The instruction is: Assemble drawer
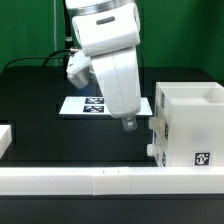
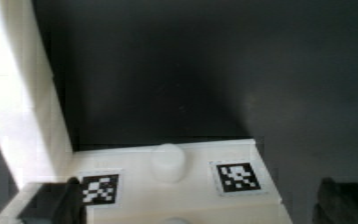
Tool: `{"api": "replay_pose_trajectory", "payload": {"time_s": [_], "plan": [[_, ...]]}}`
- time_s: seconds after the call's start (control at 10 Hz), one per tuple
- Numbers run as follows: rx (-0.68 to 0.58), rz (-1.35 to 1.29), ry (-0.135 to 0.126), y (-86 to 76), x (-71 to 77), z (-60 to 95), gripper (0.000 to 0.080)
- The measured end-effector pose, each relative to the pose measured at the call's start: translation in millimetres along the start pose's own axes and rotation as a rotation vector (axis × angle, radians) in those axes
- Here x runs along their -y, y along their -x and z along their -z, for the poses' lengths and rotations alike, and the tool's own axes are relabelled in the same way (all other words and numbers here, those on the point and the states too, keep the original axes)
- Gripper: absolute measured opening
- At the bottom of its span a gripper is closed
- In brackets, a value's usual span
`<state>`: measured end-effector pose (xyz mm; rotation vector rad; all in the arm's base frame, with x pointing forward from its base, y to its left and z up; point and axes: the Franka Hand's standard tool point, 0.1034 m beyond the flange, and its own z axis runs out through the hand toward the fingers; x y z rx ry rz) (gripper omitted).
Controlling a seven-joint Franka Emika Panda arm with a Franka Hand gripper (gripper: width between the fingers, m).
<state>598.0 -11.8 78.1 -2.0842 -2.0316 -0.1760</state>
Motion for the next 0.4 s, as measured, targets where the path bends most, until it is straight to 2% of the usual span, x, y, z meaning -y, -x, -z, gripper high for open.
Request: {"api": "replay_pose_trajectory", "payload": {"time_s": [0.4], "plan": [[-0.001,-0.001,-0.001,0.7,0.3,-0.7,0.0649]]}}
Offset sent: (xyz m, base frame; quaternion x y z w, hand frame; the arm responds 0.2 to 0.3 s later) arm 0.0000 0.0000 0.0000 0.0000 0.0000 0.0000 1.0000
